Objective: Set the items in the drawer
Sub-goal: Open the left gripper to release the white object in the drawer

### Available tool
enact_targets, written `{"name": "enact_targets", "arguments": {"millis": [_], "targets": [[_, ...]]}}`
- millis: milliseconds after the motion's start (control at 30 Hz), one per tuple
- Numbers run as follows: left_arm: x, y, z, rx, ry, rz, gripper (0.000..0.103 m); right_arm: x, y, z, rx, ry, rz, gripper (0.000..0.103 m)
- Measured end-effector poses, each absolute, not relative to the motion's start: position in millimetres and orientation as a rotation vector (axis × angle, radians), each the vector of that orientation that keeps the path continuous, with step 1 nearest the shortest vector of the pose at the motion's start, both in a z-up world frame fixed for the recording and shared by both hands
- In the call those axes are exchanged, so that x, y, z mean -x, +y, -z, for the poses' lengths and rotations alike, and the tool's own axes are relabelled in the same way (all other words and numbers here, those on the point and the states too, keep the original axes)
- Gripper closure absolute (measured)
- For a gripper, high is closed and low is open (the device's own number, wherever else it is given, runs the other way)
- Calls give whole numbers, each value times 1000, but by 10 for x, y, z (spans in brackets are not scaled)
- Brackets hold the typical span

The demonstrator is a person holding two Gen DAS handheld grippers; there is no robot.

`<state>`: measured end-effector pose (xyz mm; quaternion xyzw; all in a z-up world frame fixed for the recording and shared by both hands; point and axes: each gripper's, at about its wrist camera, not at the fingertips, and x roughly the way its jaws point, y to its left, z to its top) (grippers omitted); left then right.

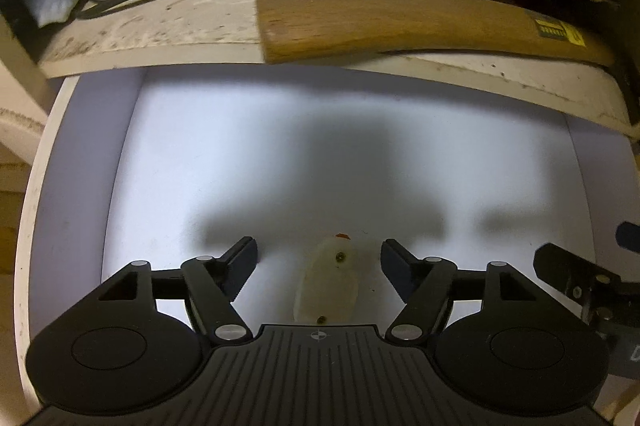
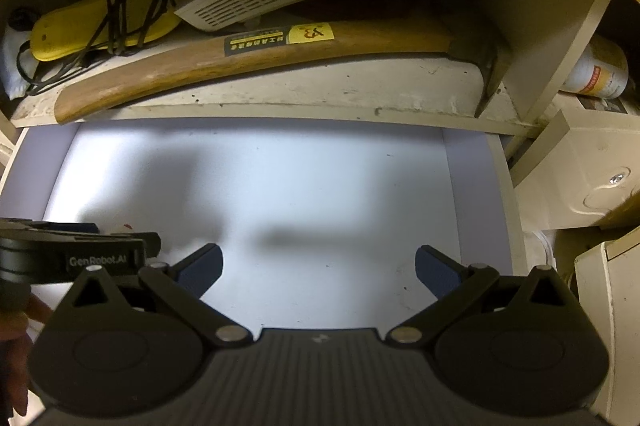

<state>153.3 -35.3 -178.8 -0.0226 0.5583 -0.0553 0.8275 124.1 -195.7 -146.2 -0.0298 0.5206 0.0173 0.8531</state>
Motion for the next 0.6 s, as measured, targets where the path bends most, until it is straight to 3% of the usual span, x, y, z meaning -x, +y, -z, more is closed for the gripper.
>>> {"name": "enact_targets", "arguments": {"millis": [600], "targets": [[-1527, -387, 1734, 37, 1171, 93, 28, -1225, -1975, 1455, 69, 1095, -31, 0]]}}
